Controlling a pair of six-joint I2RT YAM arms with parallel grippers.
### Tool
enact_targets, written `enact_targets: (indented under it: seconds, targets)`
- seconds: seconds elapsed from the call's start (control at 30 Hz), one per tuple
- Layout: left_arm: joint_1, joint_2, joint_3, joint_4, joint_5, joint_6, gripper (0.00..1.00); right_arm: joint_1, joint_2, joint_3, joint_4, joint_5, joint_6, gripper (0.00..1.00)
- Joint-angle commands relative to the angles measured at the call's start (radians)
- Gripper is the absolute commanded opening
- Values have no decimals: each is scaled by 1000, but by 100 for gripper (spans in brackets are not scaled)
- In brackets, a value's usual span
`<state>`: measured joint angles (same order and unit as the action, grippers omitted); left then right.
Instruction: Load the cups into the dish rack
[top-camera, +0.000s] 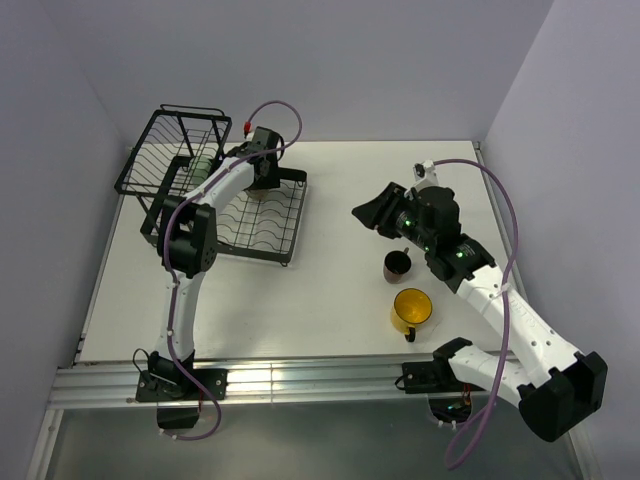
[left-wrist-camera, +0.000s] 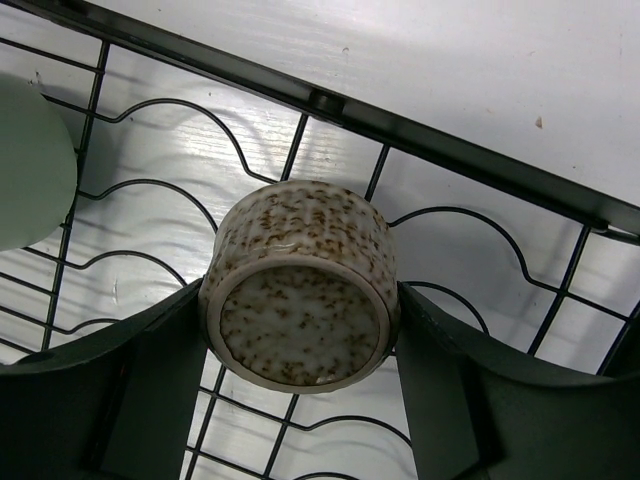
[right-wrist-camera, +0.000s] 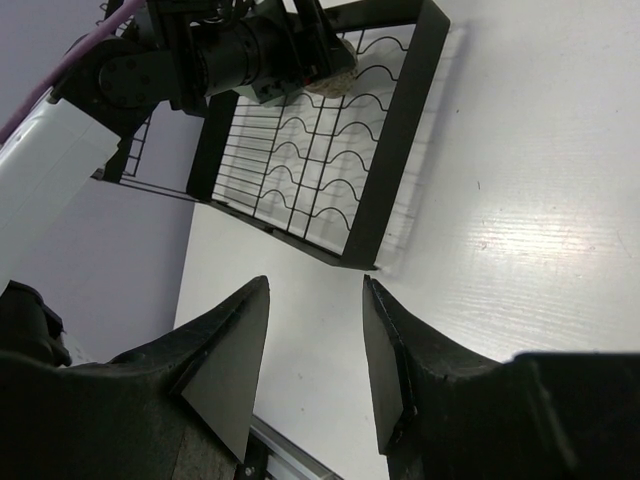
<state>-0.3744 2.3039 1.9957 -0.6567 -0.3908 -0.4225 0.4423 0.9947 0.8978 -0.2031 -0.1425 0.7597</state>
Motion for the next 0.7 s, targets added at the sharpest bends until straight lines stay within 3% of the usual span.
enact_targets:
  seconds: [0.0, 0.4, 0.67]
  targets:
    - [5, -20, -1, 40, -36, 5, 74, -5, 5, 41, 14, 1, -23, 50]
    - [5, -38, -28, 65, -59, 8, 80, -5, 7, 33, 19, -3, -23, 50]
    - [-26, -155, -101, 140, -71, 27, 79, -5, 4, 23, 30, -3, -17, 50]
